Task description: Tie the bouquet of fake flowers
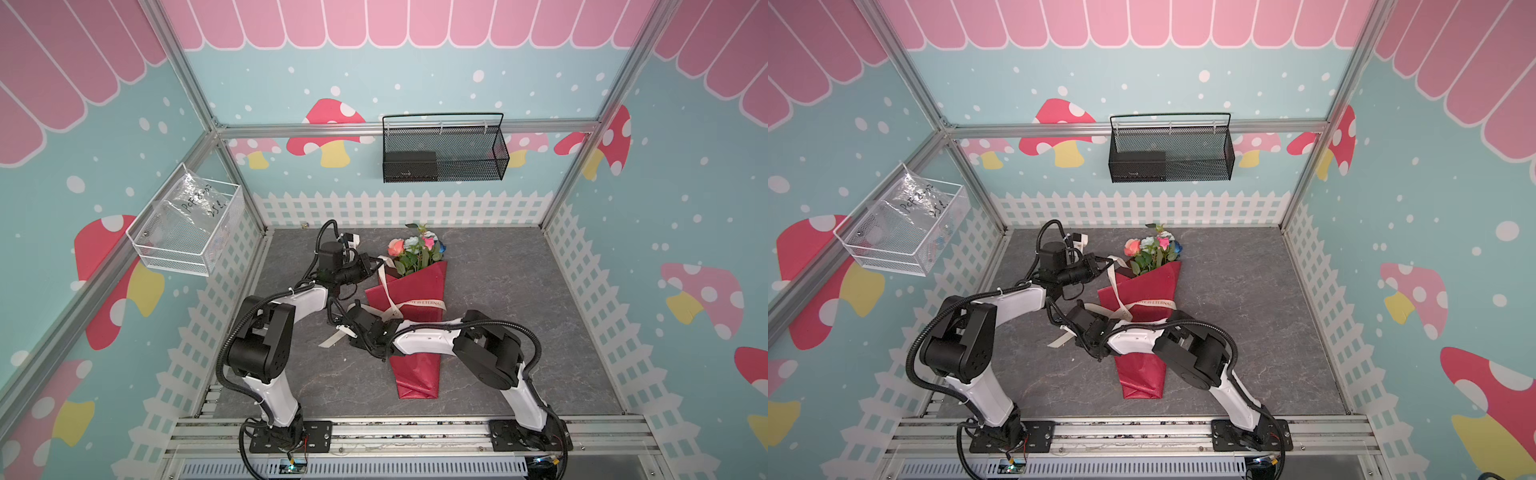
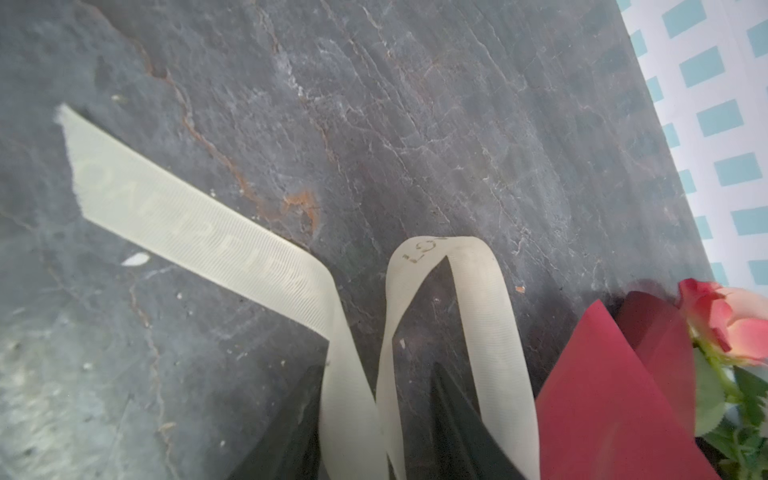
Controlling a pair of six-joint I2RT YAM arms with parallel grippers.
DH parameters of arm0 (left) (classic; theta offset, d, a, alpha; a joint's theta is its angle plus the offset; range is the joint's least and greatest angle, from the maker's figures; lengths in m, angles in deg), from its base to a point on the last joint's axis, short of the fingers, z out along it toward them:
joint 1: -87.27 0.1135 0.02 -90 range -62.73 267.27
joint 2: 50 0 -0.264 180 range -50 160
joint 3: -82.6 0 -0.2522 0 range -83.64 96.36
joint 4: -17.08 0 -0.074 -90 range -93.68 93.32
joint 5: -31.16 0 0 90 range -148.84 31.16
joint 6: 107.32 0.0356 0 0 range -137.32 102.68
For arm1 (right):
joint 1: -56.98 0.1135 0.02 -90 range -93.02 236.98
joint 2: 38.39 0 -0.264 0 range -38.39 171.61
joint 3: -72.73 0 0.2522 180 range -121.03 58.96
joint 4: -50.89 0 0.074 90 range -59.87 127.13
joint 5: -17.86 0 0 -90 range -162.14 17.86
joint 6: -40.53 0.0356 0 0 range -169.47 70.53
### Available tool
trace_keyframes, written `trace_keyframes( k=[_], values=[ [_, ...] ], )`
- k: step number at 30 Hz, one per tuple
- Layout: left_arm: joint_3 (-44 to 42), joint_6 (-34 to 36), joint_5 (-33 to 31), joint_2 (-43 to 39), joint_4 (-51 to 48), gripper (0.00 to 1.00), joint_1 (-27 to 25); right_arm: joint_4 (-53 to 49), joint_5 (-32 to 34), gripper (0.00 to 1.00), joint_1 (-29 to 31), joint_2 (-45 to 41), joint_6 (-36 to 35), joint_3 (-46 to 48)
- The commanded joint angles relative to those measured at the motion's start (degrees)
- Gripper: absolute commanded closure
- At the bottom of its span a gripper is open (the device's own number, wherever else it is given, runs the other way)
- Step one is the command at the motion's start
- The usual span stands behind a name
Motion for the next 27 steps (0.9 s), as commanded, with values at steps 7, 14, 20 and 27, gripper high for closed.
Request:
trace_keyframes(
  k=[7,14,20,27],
  values=[
    [0.0,0.2,-0.6,-0.2,-0.3,1.0,-0.3,-0.6,-1.3,0.99,0.0,-2.4,1.1,0.2],
    [0.4,1.1,-2.0,-1.0,-1.8,1.0,-0.3,0.6,-6.3,1.0,0.0,-12.1,5.1,6.1],
    [-0.1,1.3,-2.8,-1.7,-2.0,1.0,-0.3,2.7,-10.8,1.0,0.1,-23.8,11.0,13.3],
    [-1.6,2.0,-4.5,-4.2,-2.6,1.0,-0.2,3.6,-7.9,1.0,-0.4,-39.2,19.7,24.3]
  ],
)
